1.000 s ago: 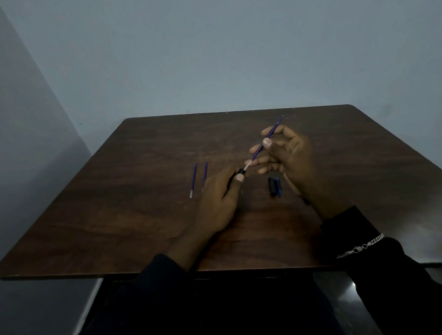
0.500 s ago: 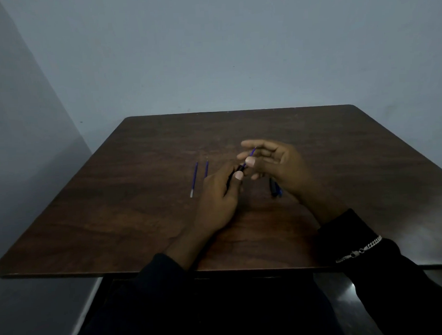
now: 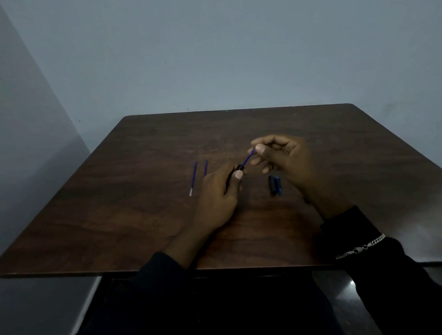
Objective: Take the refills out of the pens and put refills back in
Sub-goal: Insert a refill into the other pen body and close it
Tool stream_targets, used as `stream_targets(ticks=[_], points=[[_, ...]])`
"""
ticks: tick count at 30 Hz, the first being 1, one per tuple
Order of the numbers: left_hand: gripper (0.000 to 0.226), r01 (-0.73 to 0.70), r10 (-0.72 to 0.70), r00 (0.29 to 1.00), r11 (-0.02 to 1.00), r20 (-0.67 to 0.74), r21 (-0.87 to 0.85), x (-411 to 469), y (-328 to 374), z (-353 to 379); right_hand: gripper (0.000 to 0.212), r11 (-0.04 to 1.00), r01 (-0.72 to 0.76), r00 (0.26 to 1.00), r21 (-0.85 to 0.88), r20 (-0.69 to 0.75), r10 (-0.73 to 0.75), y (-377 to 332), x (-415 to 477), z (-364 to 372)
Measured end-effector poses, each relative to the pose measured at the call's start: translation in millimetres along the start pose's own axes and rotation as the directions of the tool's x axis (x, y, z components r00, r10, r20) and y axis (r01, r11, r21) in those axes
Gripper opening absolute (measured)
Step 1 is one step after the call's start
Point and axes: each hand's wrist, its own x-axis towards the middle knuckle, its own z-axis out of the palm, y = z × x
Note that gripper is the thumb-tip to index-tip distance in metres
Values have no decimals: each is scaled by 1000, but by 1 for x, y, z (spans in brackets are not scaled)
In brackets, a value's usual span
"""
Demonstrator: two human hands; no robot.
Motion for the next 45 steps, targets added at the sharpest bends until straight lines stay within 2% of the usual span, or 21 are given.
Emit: stream_targets(ticks=[2,5,7,9,11,13,16,19,26,35,40,42,45], points=[[22,4,-4,1000,1000,-14,-3,0,1,0,14,996,-67,997,-55,-47,64,-5,2,-8],[24,9,-10,1000,1000,-18,-14,0,2,-1,18,902,-187,980,-389,-17,196,-18,5,-26],[24,11,-11,1000,1000,-13,-8,0,3,0,36,723,-209,934,-659,84,346,-30,6,-36],[25,12,-12,1000,1000,-10,7,-1,4,0,64,493,-146,860,-858,136,491,-41,9,-36],[26,10,-10,1000,1000,-11,6,0,4,0,82,372,-111,805,-922,136,577,-46,12,-30],[26,13,-13,1000,1000,-7,7,0,5,-1,86,333,-118,776,-935,122,619,-45,13,-22],[26,17,-17,1000,1000,-9,11,-1,5,-2,83,274,-129,759,-953,83,646,-43,9,-12],[26,8,-8,1000,1000,-22,6,-1,4,-1,69,219,-105,768,-970,61,637,-43,5,-10],[23,10,-10,1000,1000,-17,-6,-1,3,1,51,207,-87,802,-974,55,594,-40,1,-11],[24,6,-6,1000,1000,-15,-10,-3,4,1,49,227,-87,820,-970,60,570,-38,-1,-15],[22,6,-6,1000,1000,-20,-2,-2,-1,2,36,260,-69,834,-963,88,545,-40,-2,-18],[22,4,-4,1000,1000,-15,-7,-2,-2,2,29,348,-89,887,-933,85,454,-43,-3,-27],[22,10,-10,1000,1000,-18,-3,-2,-2,2,12,665,-156,967,-731,26,255,-46,-1,-42]])
